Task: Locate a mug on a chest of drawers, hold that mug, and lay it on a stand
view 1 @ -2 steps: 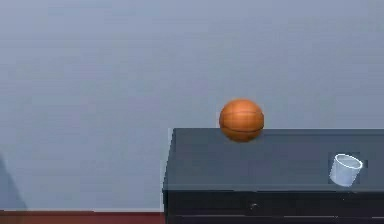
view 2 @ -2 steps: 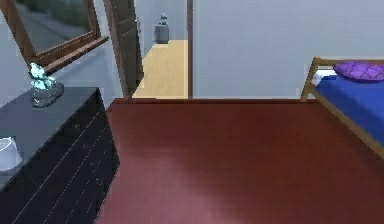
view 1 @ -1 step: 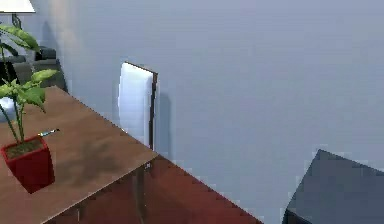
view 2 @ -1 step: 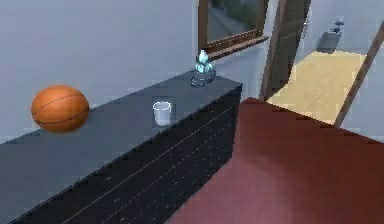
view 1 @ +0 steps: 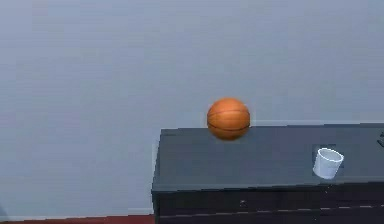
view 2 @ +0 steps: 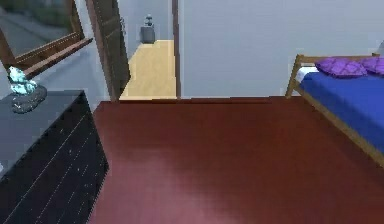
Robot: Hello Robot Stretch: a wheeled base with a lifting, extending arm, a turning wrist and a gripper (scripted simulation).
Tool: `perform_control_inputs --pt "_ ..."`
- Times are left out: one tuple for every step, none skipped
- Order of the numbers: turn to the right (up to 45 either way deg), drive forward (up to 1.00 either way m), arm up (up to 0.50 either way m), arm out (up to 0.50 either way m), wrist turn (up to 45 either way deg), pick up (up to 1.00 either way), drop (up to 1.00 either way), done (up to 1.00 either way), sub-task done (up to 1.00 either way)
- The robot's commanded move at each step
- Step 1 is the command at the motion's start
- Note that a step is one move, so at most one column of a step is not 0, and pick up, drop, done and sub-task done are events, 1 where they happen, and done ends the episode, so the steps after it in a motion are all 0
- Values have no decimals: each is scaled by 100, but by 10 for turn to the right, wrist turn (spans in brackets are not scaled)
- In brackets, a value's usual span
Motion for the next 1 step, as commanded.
perform_control_inputs --pt "450 0 0 0 0 0 0 0 0"
